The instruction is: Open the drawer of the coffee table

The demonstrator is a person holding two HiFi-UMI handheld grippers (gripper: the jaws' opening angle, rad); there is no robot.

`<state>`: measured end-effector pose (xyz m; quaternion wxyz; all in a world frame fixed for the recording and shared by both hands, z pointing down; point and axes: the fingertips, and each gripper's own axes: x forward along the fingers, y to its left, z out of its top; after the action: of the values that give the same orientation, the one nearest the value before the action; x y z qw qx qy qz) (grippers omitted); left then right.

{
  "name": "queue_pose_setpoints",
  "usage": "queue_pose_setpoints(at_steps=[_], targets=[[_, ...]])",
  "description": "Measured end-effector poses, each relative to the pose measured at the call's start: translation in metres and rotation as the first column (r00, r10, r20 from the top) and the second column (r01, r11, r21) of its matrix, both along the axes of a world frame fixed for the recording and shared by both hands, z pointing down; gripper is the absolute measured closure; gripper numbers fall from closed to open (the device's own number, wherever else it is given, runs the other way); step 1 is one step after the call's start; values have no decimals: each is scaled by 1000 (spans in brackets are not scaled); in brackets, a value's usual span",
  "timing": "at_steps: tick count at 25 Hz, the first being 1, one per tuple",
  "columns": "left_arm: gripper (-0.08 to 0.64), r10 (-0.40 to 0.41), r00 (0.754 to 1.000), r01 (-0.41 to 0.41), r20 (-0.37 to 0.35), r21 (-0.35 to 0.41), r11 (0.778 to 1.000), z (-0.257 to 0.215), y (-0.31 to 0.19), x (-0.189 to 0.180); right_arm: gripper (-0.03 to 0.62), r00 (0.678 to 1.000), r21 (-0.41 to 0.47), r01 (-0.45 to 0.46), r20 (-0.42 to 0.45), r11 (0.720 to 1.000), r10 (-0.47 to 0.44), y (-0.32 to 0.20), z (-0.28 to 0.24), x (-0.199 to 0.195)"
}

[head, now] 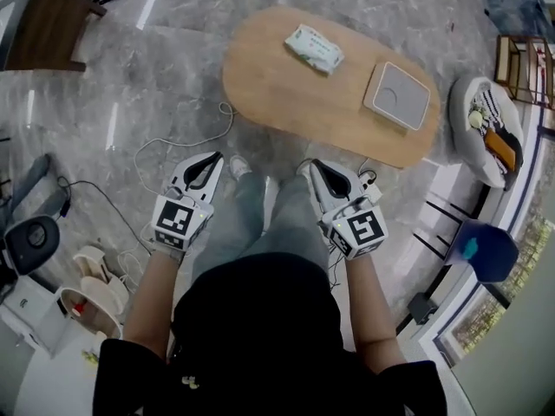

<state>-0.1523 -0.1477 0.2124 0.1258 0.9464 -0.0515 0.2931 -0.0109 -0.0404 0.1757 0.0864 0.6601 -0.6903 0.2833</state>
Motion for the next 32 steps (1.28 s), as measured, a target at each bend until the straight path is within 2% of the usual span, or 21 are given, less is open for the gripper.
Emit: queue_pose_setpoints(at_steps=[4,7,12,17,22,32], targets=[[538,54,998,-54,20,-34,998,49,0,6,594,998,-31,-56,-5,998,56,9,31,6],[467,96,994,-93,57,-62,994,88,3,10,594,995,-45,-96,-9,994,96,16,56,14],[417,161,979,-151,124,-82,985,161,8,13,594,990,-88,-140,-10,986,140,28,115,33],[363,161,971,-153,177,-57,987,230,-5,18,592,987,-138,-156,-49,978,150,37,182,55],[333,205,950,-196,236,-63,979,305,6,17,592,988,-181,-145,-68,973,135,47,245,71],[298,211,925,-205,316,-54,977,416,-8,29,593,989,-223,-149,-41,963,143,54,329,85]])
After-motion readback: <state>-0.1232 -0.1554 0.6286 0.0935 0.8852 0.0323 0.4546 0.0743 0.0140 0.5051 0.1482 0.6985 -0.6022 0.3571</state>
